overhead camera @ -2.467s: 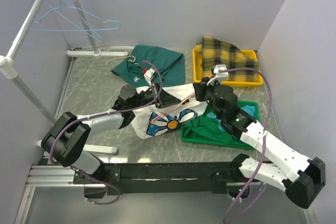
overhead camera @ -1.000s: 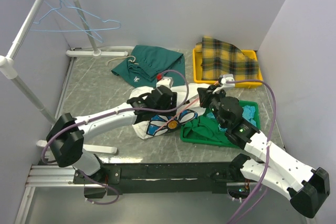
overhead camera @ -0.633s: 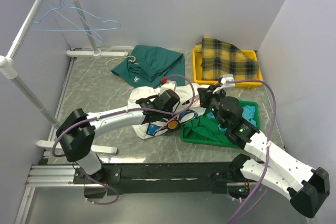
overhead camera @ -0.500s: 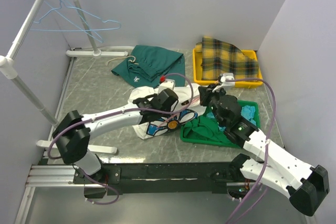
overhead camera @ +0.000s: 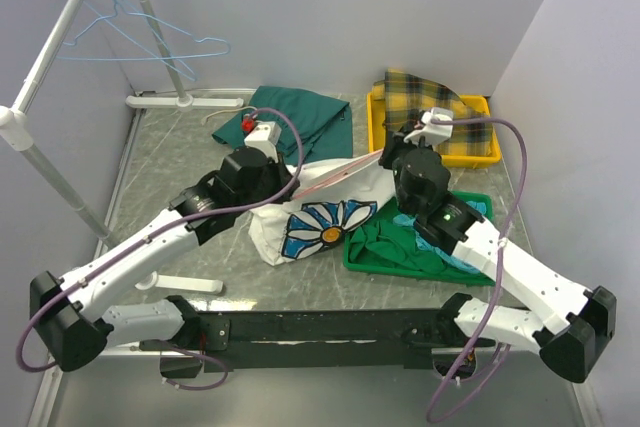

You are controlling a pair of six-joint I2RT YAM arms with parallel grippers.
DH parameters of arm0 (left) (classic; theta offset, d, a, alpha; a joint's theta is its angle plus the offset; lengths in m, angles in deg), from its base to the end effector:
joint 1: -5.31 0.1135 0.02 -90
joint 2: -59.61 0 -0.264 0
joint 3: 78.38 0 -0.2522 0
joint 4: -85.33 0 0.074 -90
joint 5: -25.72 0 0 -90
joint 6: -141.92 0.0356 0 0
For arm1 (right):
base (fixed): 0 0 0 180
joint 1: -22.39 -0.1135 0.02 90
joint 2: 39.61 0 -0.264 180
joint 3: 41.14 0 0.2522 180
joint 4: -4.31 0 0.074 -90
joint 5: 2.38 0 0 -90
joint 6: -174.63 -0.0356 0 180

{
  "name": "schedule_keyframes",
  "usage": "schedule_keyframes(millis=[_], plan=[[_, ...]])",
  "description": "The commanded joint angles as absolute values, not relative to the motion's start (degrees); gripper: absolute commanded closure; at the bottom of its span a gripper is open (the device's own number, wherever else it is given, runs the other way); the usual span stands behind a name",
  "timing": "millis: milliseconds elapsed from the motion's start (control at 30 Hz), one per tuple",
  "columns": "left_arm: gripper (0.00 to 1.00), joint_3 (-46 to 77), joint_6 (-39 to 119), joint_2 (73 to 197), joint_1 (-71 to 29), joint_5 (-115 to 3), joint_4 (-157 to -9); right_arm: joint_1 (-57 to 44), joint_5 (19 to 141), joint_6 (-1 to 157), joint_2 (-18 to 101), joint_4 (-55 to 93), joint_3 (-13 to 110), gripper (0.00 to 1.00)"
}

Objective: Place the t-shirt on the hanger

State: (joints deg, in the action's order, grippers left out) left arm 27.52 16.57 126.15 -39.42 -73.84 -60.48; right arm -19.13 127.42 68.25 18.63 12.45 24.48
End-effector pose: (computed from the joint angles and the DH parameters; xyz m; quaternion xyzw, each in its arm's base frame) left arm 0.1906 -0.1805 0.3400 0.0257 0.8487 -0.2824 0.4463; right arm 0.1892 0.1371 0.3690 0.0877 0.7053 0.1077 0.6952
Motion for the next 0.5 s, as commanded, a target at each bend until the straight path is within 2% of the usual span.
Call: schedule_keyframes(millis=[0, 467], plan=[[0.99, 28.0, 17.2, 122.6, -38.6, -69.6, -60.3, -19.7, 137.6, 72.0, 21.8, 12.6, 31.8, 1.0], [0.98, 24.2, 16.7, 116.1, -37.8, -71.7, -54.2, -20.6, 145.1, 76.6, 26.7, 12.9, 39.2, 1.0]])
